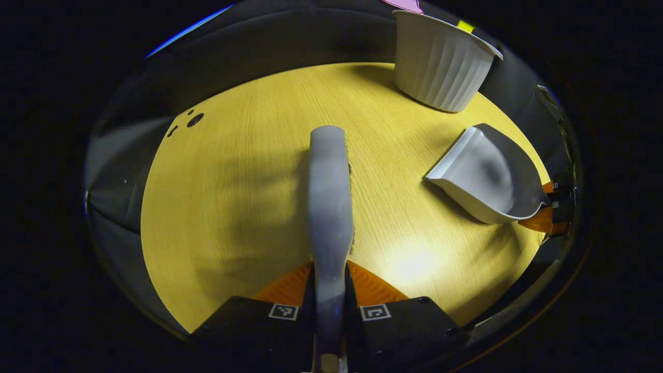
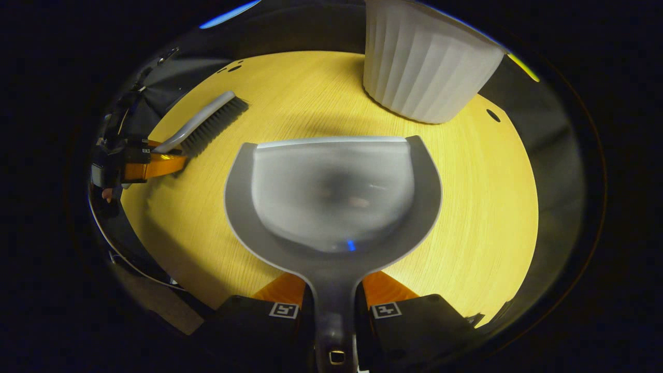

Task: Pick up the small broom and dustpan from the desktop, sweep the trash into the dustpan with the broom, and then empty the trash into the garbage bin.

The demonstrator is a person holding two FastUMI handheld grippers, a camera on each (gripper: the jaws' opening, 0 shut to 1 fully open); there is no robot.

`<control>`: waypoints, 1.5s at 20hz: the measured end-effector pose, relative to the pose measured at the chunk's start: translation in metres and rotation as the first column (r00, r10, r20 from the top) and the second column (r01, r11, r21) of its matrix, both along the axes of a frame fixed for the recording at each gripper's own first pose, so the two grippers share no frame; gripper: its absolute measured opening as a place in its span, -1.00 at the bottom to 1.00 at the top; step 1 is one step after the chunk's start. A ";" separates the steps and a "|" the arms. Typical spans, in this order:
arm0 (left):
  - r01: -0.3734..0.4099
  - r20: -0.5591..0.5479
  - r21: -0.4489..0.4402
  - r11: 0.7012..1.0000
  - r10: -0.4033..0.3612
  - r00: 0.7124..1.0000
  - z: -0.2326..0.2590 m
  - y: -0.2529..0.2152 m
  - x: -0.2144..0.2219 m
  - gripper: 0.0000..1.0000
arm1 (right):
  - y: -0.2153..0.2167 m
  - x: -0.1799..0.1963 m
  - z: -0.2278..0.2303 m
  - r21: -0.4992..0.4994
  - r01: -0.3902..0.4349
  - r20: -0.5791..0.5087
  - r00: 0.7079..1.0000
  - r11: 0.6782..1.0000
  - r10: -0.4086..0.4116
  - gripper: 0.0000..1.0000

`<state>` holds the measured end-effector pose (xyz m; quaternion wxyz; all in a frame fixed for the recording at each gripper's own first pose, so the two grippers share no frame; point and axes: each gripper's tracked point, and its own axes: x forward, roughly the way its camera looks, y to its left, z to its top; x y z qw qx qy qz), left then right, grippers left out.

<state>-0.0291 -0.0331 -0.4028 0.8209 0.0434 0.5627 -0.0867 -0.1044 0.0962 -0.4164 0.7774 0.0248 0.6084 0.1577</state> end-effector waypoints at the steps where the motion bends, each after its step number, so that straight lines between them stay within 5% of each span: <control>1: 0.000 -0.002 0.001 1.000 0.000 1.000 0.000 0.000 0.000 -0.42 | 0.000 0.000 0.001 0.010 0.012 -0.003 1.000 1.000 -0.012 -0.27; 2: 0.001 -0.004 0.004 1.000 -0.001 1.000 0.000 0.000 0.000 -0.42 | 0.002 -0.001 0.000 0.020 0.028 -0.011 1.000 0.999 -0.027 -0.37; 6: 0.004 -0.019 0.023 1.000 -0.004 1.000 0.000 0.002 -0.002 -0.41 | 0.002 -0.002 0.000 0.018 0.026 -0.012 1.000 0.999 -0.026 -0.14; 12: 0.026 0.003 0.033 0.999 -0.026 1.000 0.010 0.005 -0.001 -0.34 | 0.008 0.000 0.005 0.039 0.040 0.001 0.999 0.998 -0.040 -0.14; 17: 0.042 0.055 0.046 0.998 -0.045 0.997 0.028 0.006 -0.001 0.12 | 0.001 0.002 0.029 0.067 0.067 0.053 0.996 0.995 -0.070 -0.05; 20: 0.031 0.117 0.049 0.998 -0.037 0.993 0.047 0.007 0.000 0.23 | -0.008 0.011 0.058 0.084 0.094 0.151 0.983 0.992 -0.106 0.11; 22: 0.006 0.178 0.036 0.999 -0.013 0.984 0.067 0.008 0.001 0.35 | -0.014 0.020 0.082 0.100 0.113 0.232 0.963 0.989 -0.134 0.65; 23: -0.012 0.223 0.021 1.000 0.007 0.975 0.082 0.008 0.004 0.43 | -0.017 0.026 0.100 0.110 0.118 0.295 0.945 0.987 -0.145 0.80; 26: -0.045 0.368 -0.030 0.999 0.053 0.928 0.123 0.009 0.020 0.42 | -0.020 0.046 0.140 0.113 0.122 0.425 0.891 0.986 -0.159 0.82; 30: -0.068 0.572 -0.128 0.989 0.130 0.810 0.204 0.008 0.053 0.43 | -0.019 0.077 0.198 0.137 0.130 0.565 0.804 0.982 -0.186 0.83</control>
